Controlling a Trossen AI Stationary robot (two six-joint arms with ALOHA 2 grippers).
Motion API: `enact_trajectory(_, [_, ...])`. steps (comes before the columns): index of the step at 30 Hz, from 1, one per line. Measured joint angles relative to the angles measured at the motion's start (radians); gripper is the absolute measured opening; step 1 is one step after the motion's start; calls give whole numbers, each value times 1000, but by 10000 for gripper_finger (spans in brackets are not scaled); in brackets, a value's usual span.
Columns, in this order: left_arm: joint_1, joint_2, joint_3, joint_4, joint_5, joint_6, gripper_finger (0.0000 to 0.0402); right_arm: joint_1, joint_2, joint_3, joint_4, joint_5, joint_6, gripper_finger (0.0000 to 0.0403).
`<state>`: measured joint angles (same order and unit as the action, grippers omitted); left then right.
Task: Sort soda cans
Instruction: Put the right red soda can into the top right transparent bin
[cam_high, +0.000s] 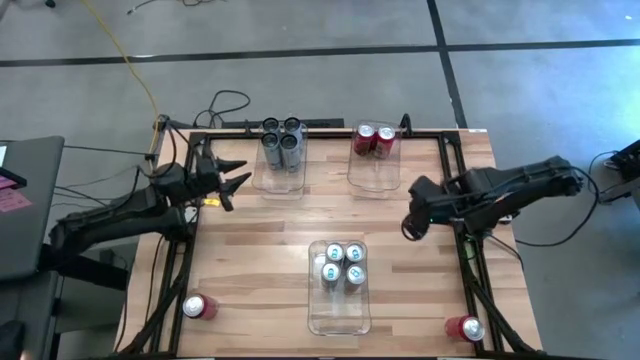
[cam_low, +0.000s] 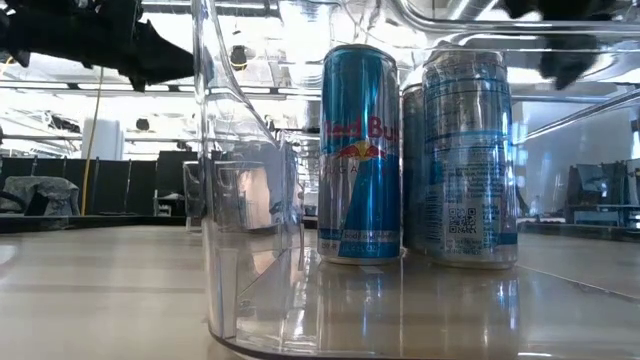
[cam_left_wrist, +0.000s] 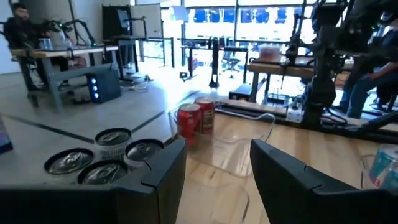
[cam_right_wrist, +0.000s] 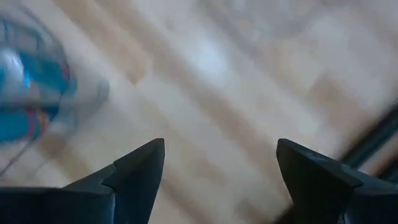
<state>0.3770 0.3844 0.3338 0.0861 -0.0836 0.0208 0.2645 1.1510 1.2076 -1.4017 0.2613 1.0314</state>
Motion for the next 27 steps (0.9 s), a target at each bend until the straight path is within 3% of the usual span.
enact_trajectory(7, [-42, 60, 82, 4, -1, -9, 174, 150, 0, 0, -29, -214, 230, 328])
enact_trajectory(17, [-108, 320, 222, 112, 57, 80, 207, 282, 1, 0, -37, -526, 562, 328])
enact_trajectory(23, [-135, 428, 319, 104, 123, 144, 238, 371, 3, 0, -30, -612, 794, 328])
enact_trajectory(27, [-135, 424, 358, 58, 17, 173, 248, 446, 22, 0, -1, -645, 923, 328])
